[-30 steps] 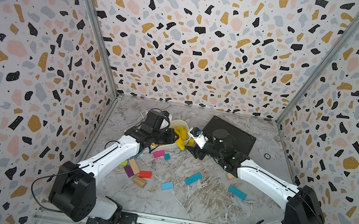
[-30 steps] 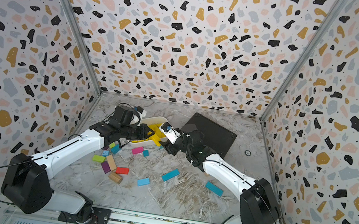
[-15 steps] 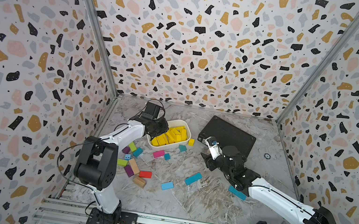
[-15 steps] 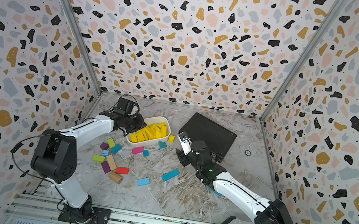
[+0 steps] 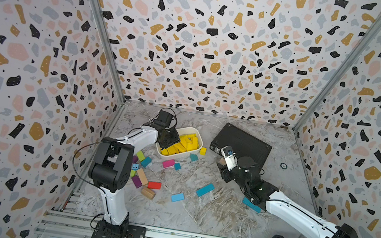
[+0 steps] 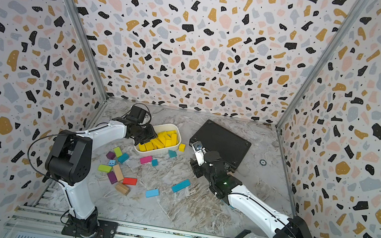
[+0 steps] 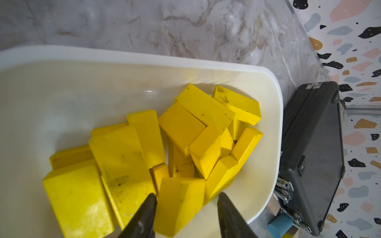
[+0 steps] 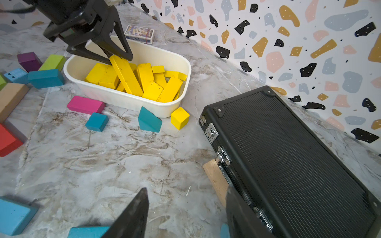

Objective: Pick out the yellow building blocks
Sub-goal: Place the building block in the storage box, then pick up the building block from the center of the board.

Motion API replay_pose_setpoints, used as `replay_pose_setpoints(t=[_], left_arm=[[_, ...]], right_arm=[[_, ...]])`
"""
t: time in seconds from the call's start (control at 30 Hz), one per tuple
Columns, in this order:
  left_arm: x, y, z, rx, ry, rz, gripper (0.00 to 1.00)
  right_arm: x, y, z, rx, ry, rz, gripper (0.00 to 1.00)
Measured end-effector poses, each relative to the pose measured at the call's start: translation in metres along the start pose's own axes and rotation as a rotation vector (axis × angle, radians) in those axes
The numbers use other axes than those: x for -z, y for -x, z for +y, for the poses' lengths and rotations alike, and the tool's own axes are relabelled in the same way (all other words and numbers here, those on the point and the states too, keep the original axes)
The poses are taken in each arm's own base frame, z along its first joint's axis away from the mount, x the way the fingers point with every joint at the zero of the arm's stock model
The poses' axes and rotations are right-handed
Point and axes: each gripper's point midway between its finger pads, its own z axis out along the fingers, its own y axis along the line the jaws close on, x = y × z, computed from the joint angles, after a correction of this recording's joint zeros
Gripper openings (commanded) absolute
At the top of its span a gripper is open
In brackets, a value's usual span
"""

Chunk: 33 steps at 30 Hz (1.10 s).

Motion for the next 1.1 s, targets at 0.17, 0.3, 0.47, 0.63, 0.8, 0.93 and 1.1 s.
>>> replay_pose_setpoints(t=[0.17,0.3,0.47,0.63,0.8,0.93,1.1], left_arm=[[0.033,0.014,-0.004,-0.052,0.025,-0.094,0.59],[0.075,0.029,-0.012,-0.104,0.029,-0.212,0.64],[0.123,0.027,-0.002,-0.149,0.053,-0.336,0.66],[0.145,0.006,0.023,-0.149,0.095,-0.374,0.66],[0.157,-0.004,0.035,-0.144,0.113,-0.399,0.66],[0.161,-0.004,0.037,-0.141,0.118,-0.412,0.66],[0.161,-0.003,0.039,-0.139,0.132,-0.419,0.65]], right_arm=[[-0.028,-0.009,0.017,0.187,0.121,0.084,0.58],[-0.056,-0.011,0.018,0.298,0.219,0.128,0.57],[-0.097,-0.008,0.005,0.407,0.298,0.176,0.56],[-0.126,-0.013,0.0,0.501,0.373,0.228,0.55],[-0.145,-0.018,0.007,0.546,0.446,0.256,0.55],[-0.162,-0.02,0.009,0.553,0.466,0.268,0.55],[-0.182,-0.022,0.007,0.568,0.467,0.286,0.55]])
